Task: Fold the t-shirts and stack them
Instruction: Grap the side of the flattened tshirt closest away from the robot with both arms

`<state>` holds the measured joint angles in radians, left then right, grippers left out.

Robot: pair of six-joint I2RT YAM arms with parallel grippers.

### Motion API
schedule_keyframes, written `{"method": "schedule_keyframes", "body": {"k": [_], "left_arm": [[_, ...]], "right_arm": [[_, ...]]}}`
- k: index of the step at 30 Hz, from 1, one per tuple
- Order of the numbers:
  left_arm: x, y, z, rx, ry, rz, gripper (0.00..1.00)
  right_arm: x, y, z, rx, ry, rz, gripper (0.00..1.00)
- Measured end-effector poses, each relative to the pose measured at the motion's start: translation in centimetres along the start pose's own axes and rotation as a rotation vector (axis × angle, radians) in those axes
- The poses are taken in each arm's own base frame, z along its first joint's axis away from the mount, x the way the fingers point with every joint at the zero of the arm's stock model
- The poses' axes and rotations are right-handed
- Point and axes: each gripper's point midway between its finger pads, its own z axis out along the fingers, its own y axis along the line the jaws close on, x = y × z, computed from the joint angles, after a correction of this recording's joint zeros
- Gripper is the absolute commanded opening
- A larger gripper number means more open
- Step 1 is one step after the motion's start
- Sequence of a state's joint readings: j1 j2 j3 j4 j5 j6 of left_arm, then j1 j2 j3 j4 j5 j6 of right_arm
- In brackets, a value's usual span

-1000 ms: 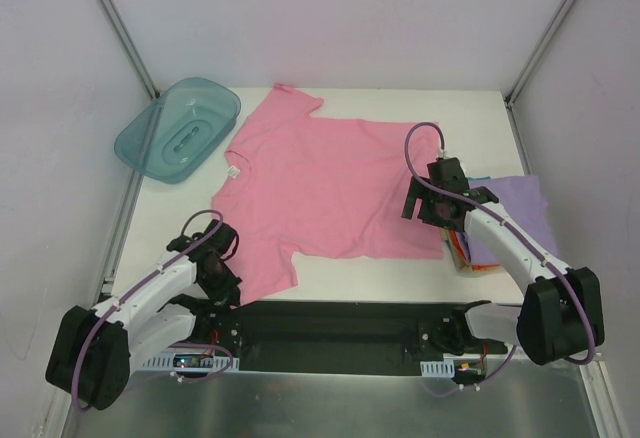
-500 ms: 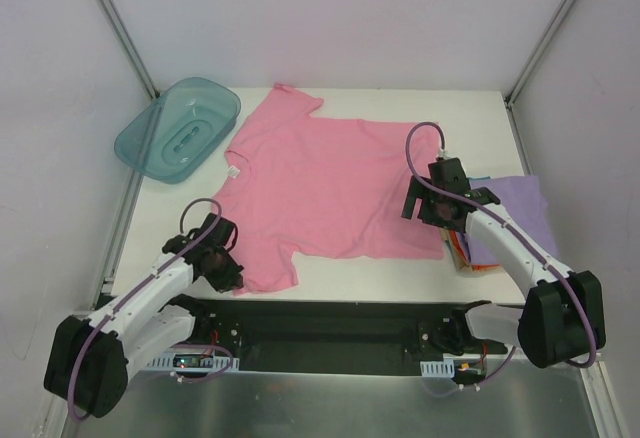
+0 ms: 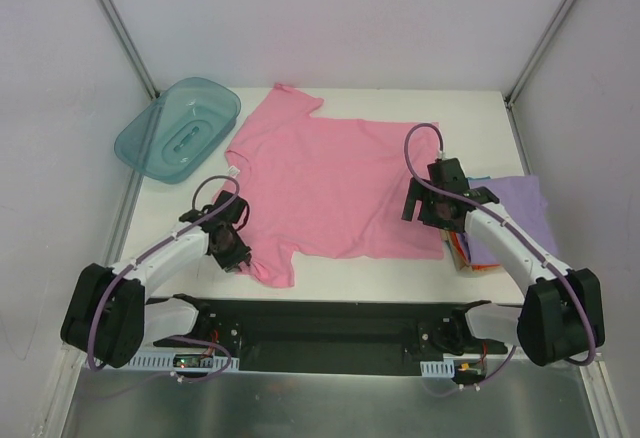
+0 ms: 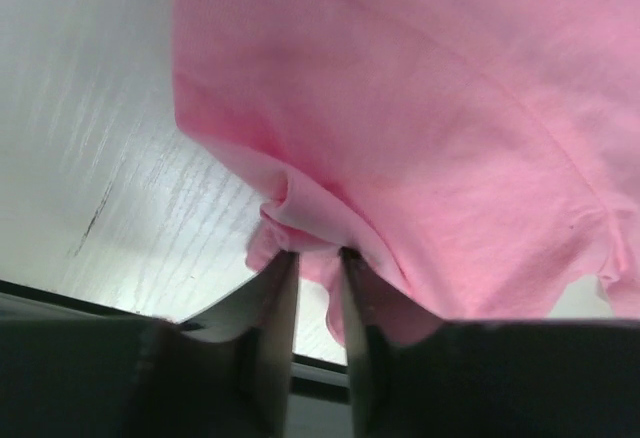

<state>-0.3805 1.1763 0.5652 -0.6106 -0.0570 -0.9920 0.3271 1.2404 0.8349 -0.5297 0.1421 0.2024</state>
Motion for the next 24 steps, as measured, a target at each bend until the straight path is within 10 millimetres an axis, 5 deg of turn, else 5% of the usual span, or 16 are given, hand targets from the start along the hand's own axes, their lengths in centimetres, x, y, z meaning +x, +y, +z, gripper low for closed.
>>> {"method": "schedule_keyframes", "body": {"k": [2,13,18,21,22,24], "left_arm": [[-0.2,-0.2,-0.1,0.005,-0.003,0.023,0.41],[0.5,0.7,-0.4,-0.093,0.085,0.107,0.48],[0.8,1.9,-0.1,-0.165,0.107,0.106,0.32],[0.8,1.7,0.0,-0.172,0.112,0.098,0.16],[0.7,1.6,0.1,-0.172,0.113,0.097,0.03],[0.7,1.4,0.2,-0.171,0.118,0.092,0.00]], "right_arm": [[0.0,0.0,0.0,0.001,0.002,-0.002,0.97],[0.5,-0.2,0.7,0.017,0.029,-0.010,0.97],[0.9,-0.4,1.1,0.030,0.049,-0.014,0.97],[0.9,-0.4,1.2,0.030,0.050,-0.013,0.97],[0.9,-0.4,1.2,0.031,0.050,-0.013,0.97],[0.9,-0.4,1.1,0.030,0.050,-0.013,0.97]]}}
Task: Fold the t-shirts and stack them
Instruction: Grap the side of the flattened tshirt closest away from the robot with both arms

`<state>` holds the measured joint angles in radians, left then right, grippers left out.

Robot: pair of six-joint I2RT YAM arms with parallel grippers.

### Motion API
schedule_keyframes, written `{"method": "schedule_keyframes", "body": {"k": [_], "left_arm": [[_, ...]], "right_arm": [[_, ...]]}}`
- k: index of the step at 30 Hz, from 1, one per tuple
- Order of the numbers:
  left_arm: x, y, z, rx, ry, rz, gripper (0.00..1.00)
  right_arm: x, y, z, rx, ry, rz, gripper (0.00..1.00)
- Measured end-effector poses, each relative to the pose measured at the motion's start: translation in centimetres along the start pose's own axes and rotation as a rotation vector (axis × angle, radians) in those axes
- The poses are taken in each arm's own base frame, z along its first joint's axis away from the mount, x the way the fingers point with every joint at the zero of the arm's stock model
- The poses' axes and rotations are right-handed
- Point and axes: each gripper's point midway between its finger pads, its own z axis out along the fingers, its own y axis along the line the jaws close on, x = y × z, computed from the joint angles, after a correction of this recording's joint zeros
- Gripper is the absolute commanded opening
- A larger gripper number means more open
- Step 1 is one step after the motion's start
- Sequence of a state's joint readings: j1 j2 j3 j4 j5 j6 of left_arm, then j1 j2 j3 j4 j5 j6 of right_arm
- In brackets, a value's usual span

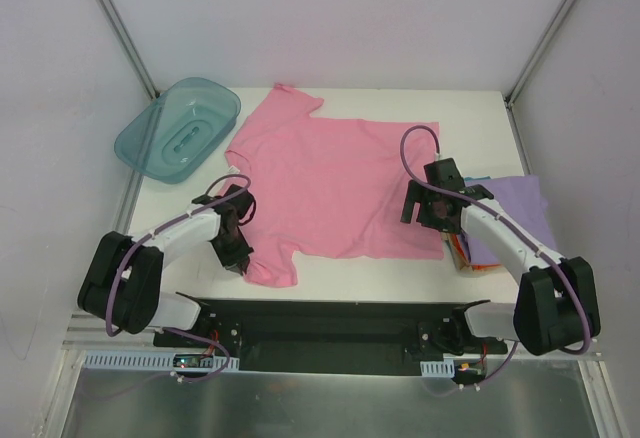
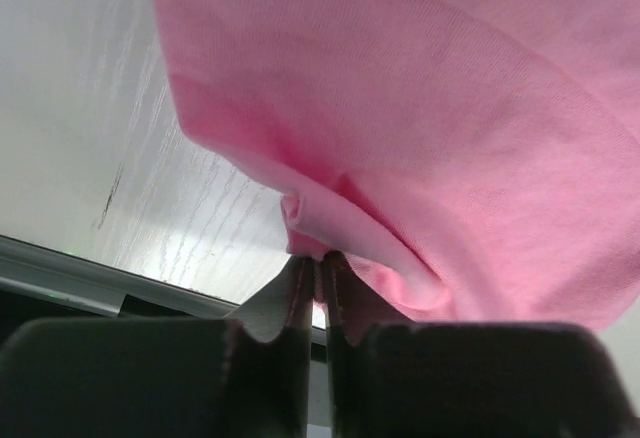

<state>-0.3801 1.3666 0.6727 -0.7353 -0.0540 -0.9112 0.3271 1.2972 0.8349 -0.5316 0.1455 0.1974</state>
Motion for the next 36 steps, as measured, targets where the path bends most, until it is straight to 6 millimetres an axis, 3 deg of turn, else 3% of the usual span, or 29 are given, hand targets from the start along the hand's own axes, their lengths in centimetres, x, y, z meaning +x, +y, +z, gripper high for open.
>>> {"method": "schedule_keyframes", "body": {"k": [9,13,19,23,25,26,32,36], "left_arm": [[-0.2,0.3,-0.3,0.019,-0.038,-0.018,0.00],[-0.3,1.8,-1.0,0.029,-0.106,-0.074,0.00],[-0.5,3.3,-2.0,0.082,-0.192,-0.174,0.00],[-0.1,3.8,-2.1,0.110,-0.208,-0.203,0.00],[0.1,4.0,-2.2,0.121,-0.212,-0.211,0.00],[0.1,4.0,-2.2,0.125,-0.213,-0.213,0.00],[0.2,4.1,-2.6,0.145,-0.224,-0.229,0.00],[0.4,4.3,-2.3,0.142,-0.222,-0.240,0.00]], "right_arm": [[-0.4,0.1,-1.8,-0.038,-0.054,0.015,0.97],[1.4,-0.4,-2.5,-0.058,-0.042,0.037,0.97],[6.3,-2.3,-2.1,-0.015,0.059,0.089,0.97],[8.2,-3.9,-1.9,0.039,0.061,0.159,0.97],[8.6,-4.5,-1.8,0.065,0.045,0.199,0.90],[8.6,-4.8,-1.8,0.076,0.034,0.220,0.81],[7.8,-5.7,-1.0,0.131,-0.014,0.295,0.58],[7.3,-5.8,-0.2,0.147,-0.015,0.314,0.54]]}}
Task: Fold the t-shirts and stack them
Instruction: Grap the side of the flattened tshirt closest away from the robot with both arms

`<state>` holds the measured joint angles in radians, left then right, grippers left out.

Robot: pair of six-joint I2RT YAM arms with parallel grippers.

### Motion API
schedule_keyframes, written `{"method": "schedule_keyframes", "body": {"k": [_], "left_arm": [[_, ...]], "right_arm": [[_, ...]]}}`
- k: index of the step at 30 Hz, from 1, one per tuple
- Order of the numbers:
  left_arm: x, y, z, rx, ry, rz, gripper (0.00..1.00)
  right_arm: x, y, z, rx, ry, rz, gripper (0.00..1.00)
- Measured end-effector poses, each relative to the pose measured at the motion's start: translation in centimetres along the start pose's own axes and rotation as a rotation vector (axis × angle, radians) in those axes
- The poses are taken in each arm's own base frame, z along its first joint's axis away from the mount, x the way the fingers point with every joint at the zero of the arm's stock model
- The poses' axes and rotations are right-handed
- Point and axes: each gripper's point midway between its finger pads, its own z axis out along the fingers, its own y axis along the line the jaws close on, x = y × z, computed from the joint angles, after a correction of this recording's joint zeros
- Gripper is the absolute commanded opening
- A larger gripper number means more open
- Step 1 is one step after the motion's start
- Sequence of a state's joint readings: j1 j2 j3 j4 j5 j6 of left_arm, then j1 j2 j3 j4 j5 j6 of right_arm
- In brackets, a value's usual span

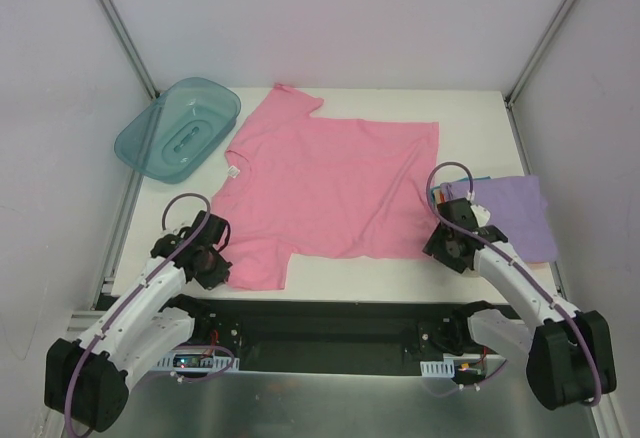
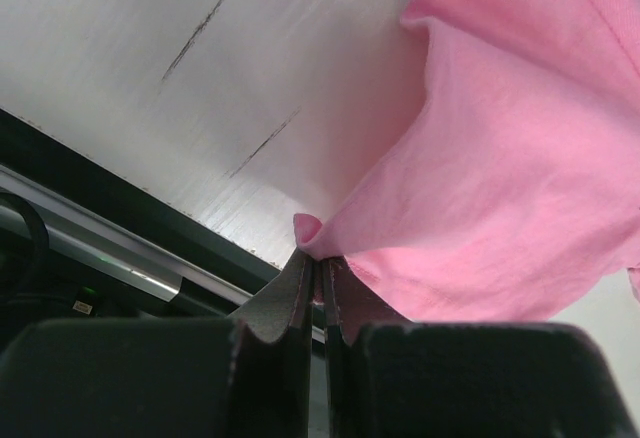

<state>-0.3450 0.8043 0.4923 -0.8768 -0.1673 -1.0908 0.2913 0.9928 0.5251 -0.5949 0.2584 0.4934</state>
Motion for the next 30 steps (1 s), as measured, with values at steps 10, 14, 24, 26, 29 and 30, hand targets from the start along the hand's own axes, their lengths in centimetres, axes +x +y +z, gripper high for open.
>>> {"method": "schedule_keyframes", "body": {"k": [10,14,24,26,29,30], "left_arm": [[0.1,0.3,0.0,-0.016,0.004,-0.002,0.00],[0.2,0.6,-0.2,-0.016,0.002,-0.025,0.00],[-0.1,1.5,-2.7,0.012,-0.034,-0.144,0.00],[-0.2,1.4,-3.3,0.053,-0.046,-0.171,0.00],[0.2,1.4,-3.9,0.105,-0.045,-0.202,0.00],[0.3,1.5,-4.1,0.120,-0.040,-0.210,0.00]], "right_arm": [[0.2,0.7,1.9,0.012,0.029,-0.002,0.45],[0.2,0.9,2.3,0.009,0.035,-0.023,0.17],[1.5,1.0,1.0,-0.053,0.087,-0.056,0.01],[1.7,0.8,0.0,-0.074,0.088,-0.061,0.01],[2.2,0.2,-1.4,-0.091,0.095,-0.078,0.01],[2.4,-0.1,-1.7,-0.089,0.103,-0.085,0.01]]}}
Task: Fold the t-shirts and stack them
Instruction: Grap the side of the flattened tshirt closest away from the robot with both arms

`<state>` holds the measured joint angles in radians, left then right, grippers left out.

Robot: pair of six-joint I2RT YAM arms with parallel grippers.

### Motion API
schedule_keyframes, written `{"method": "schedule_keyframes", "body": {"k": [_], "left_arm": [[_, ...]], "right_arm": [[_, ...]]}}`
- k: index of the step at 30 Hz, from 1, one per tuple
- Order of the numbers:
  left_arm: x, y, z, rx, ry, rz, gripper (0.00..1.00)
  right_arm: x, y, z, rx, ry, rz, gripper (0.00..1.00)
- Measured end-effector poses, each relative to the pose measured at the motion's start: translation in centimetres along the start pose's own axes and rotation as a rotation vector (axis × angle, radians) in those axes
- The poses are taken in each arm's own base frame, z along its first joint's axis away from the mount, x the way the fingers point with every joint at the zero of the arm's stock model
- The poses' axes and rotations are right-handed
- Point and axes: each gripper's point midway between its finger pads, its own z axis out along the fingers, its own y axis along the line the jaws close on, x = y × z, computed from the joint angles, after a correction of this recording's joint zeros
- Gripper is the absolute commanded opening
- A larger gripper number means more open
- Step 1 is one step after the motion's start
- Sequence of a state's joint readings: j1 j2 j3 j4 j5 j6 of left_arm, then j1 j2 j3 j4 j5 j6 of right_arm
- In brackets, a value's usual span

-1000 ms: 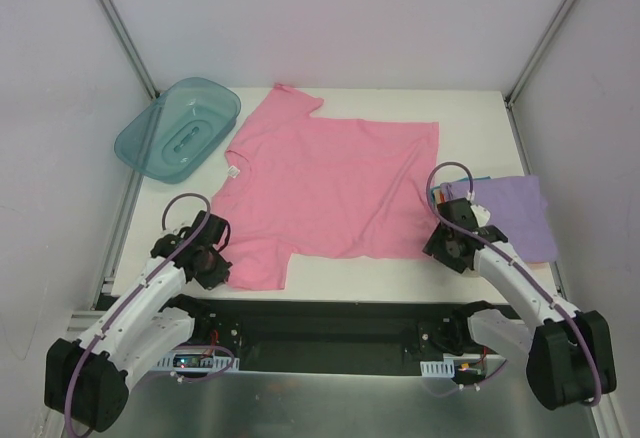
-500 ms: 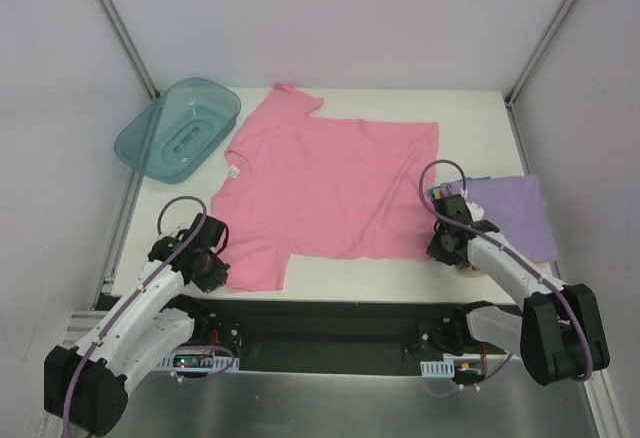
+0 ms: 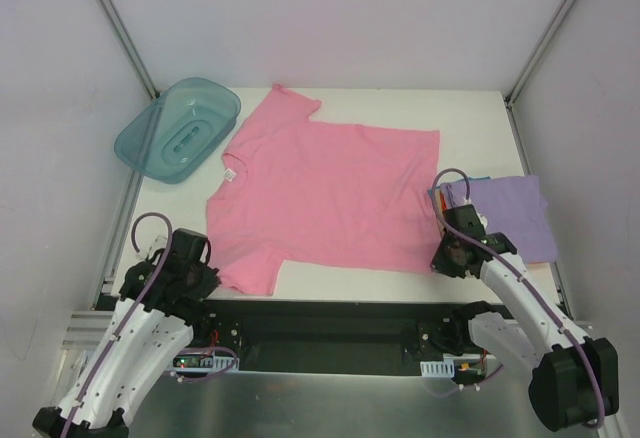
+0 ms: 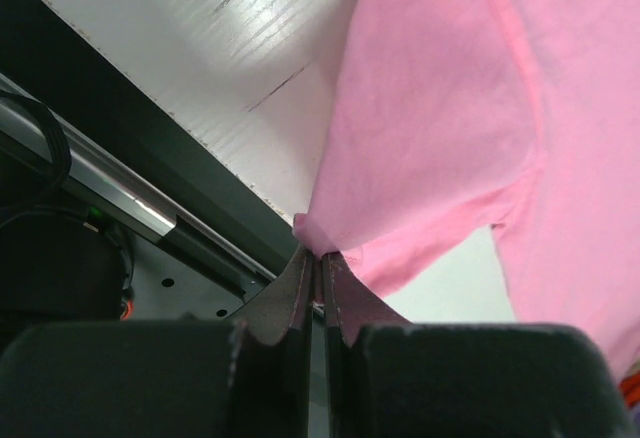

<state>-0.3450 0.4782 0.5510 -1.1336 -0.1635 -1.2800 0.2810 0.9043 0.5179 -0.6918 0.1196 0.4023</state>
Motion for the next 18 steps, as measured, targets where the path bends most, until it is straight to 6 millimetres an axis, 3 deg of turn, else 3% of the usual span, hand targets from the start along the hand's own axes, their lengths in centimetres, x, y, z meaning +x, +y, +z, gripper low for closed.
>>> {"method": "schedule_keyframes", "body": {"k": [10,18], "left_arm": [[0.1,-1.0,-1.3,0.160,-0.007,-0.060,0.00],[1.7,-3.7,-2.0,0.267,0.092,0.037,0.00]], "right_arm": [[2.8,-1.1,-1.7,-0.002,0.086,-0.040,0.01],[1.7,-0.5,-2.7,-0.008,0.064,-0.055,0.01]]}}
